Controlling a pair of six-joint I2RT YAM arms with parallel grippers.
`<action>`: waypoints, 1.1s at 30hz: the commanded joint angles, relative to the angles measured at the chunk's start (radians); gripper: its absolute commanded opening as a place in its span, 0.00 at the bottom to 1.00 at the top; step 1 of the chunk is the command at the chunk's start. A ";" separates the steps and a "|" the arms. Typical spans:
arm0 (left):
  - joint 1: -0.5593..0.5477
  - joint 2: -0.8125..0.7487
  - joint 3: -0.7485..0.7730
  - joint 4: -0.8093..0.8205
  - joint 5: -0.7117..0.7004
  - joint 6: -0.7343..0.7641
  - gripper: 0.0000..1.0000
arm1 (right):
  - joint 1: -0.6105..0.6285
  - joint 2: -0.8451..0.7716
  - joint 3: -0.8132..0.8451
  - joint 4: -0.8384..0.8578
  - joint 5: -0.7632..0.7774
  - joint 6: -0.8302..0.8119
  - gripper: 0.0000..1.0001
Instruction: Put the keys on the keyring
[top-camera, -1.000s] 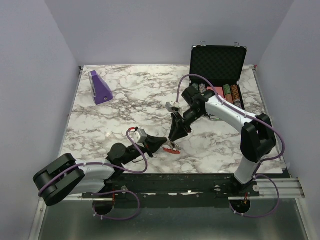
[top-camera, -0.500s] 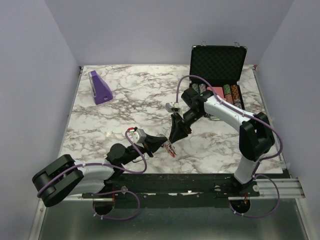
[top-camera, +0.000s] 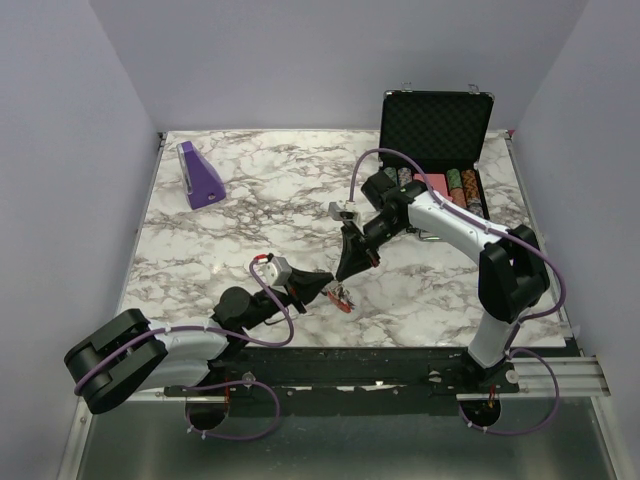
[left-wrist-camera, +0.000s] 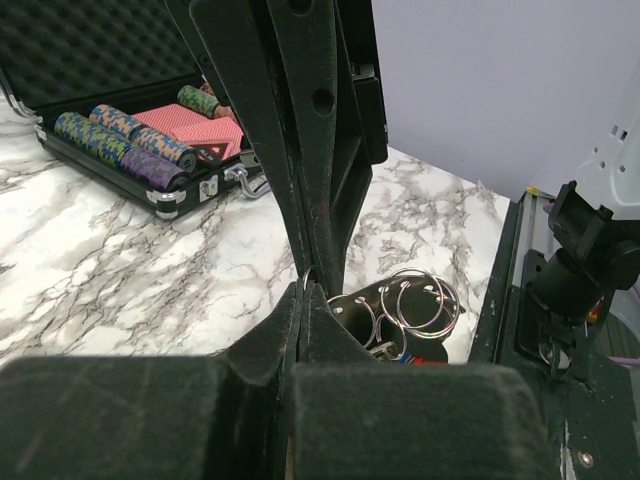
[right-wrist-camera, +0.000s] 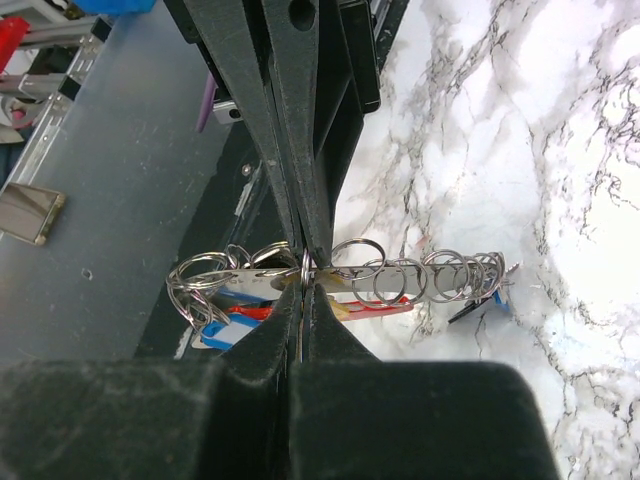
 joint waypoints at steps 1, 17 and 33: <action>-0.001 -0.018 -0.012 0.172 -0.005 -0.001 0.00 | 0.009 -0.033 0.027 0.014 0.047 0.047 0.01; -0.001 -0.557 -0.004 -0.607 -0.178 -0.070 0.99 | 0.193 0.088 0.363 -0.409 0.857 -0.025 0.01; -0.001 -0.186 0.025 -0.256 -0.060 0.034 0.72 | 0.243 0.131 0.459 -0.411 0.908 0.038 0.01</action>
